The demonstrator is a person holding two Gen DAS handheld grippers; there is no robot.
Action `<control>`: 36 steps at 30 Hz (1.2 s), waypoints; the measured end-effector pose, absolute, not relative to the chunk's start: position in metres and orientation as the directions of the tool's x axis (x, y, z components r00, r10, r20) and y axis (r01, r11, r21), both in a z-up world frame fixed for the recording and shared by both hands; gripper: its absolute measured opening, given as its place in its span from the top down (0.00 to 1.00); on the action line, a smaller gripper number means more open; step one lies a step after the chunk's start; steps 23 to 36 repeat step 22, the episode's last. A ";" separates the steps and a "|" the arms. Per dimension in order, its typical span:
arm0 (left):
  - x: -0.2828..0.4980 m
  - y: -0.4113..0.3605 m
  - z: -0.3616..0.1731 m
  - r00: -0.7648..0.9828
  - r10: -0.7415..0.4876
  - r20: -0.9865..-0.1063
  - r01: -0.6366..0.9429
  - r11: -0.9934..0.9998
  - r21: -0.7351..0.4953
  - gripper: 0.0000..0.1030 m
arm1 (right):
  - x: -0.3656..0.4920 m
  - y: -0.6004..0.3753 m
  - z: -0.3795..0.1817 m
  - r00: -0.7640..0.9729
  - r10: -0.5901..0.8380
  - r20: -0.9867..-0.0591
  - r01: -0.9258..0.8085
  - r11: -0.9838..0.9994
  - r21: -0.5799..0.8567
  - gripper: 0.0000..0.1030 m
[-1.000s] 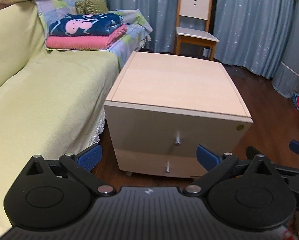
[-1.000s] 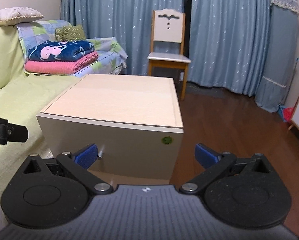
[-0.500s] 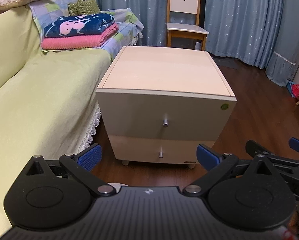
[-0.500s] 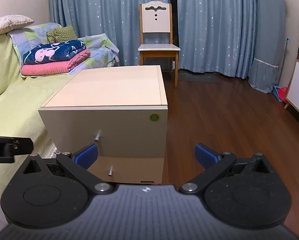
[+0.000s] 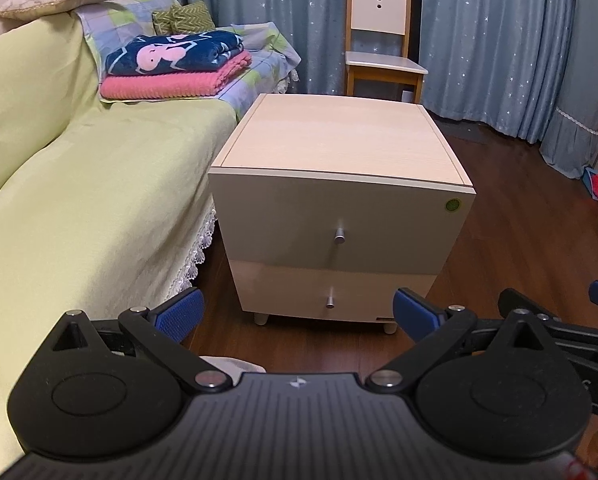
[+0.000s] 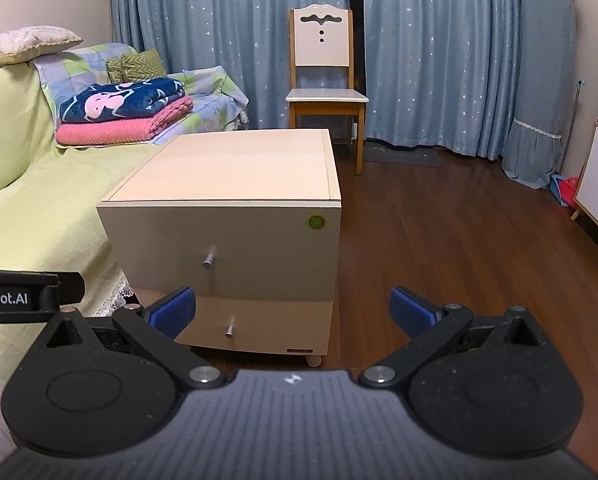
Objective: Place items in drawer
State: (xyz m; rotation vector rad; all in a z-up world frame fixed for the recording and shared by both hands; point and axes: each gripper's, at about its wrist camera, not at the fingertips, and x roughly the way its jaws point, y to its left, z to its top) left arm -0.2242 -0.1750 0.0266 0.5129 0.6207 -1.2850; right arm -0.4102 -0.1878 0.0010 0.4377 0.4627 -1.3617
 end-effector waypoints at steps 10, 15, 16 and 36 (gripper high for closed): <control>-0.221 -0.159 0.026 0.167 -0.724 -0.669 0.977 0.211 0.016 0.02 | -0.408 -0.174 0.003 0.146 -0.824 -0.547 0.986 0.165 0.015 0.01; -0.220 -0.161 0.025 0.171 -0.723 -0.669 0.978 0.208 0.025 0.02 | -0.407 -0.175 0.001 0.138 -0.823 -0.552 0.987 0.162 0.006 0.01; -0.221 -0.162 0.025 0.171 -0.723 -0.669 0.978 0.206 0.028 0.02 | -0.407 -0.176 0.001 0.136 -0.822 -0.553 0.987 0.160 0.006 0.01; -0.228 -0.165 0.025 0.216 -0.734 -0.643 0.974 0.205 0.094 0.01 | -0.407 -0.180 0.003 0.127 -0.820 -0.558 0.989 0.151 0.004 0.01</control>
